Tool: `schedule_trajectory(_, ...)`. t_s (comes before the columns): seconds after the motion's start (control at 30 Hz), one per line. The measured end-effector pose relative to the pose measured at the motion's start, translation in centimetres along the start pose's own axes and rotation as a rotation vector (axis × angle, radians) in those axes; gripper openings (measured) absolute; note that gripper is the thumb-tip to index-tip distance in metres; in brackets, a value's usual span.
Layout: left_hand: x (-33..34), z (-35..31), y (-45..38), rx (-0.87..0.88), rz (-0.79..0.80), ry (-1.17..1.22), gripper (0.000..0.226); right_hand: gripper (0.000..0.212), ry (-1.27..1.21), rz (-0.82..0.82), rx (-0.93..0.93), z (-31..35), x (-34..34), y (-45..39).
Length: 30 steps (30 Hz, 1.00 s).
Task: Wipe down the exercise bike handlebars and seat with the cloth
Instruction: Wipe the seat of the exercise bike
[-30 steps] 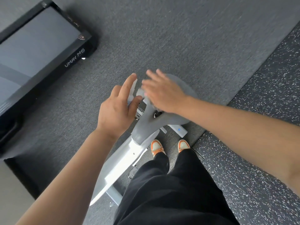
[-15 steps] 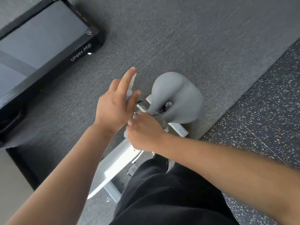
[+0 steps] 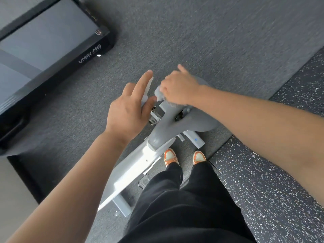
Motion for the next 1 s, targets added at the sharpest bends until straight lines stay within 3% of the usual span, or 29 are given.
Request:
schedule_trajectory(0.3, 0.7, -1.4, -0.5, 0.029, 0.006, 0.049, 0.056, 0.033, -0.716, -0.212, 0.672, -12.9, 1.4, 6.1)
schedule_trajectory(0.43, 1.6, -2.6, -0.8, 0.051, 0.019, 0.078, 0.057, 0.043, -0.822, -0.242, 0.795, -13.7, 2.8, 10.0)
schedule_trajectory(0.57, 2.2, -3.6, -1.2, 0.077, 0.031, 0.08, 0.057, 0.031, -0.923, -0.306, 0.888, -13.5, 3.5, 13.1)
schedule_trajectory(0.7, 2.4, -3.6, -1.7, 0.077, 0.029, 0.091, 0.058, 0.025, -1.044, -0.489, 0.98, -12.7, 4.6, 16.9)
schedule_trajectory(0.83, 2.6, -3.2, -2.0, 0.06, 0.025, 0.095, 0.058, 0.026, -0.92, -0.659, 0.918, -9.3, 4.3, 19.2)
schedule_trajectory(1.0, 3.0, -2.9, -2.1, 0.043, 0.029, 0.107, 0.058, 0.042, -0.437, -0.51, 0.795, -8.0, 2.5, 16.2)
Point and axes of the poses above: each hand's wrist, its own y-axis away from the middle knuckle, its own x-axis out of the palm, z = x × y, the point moved 10 cm from there along -y, towards the middle knuckle, and after that the axes turned 10 degrees about -y, right-handed, at the moved point
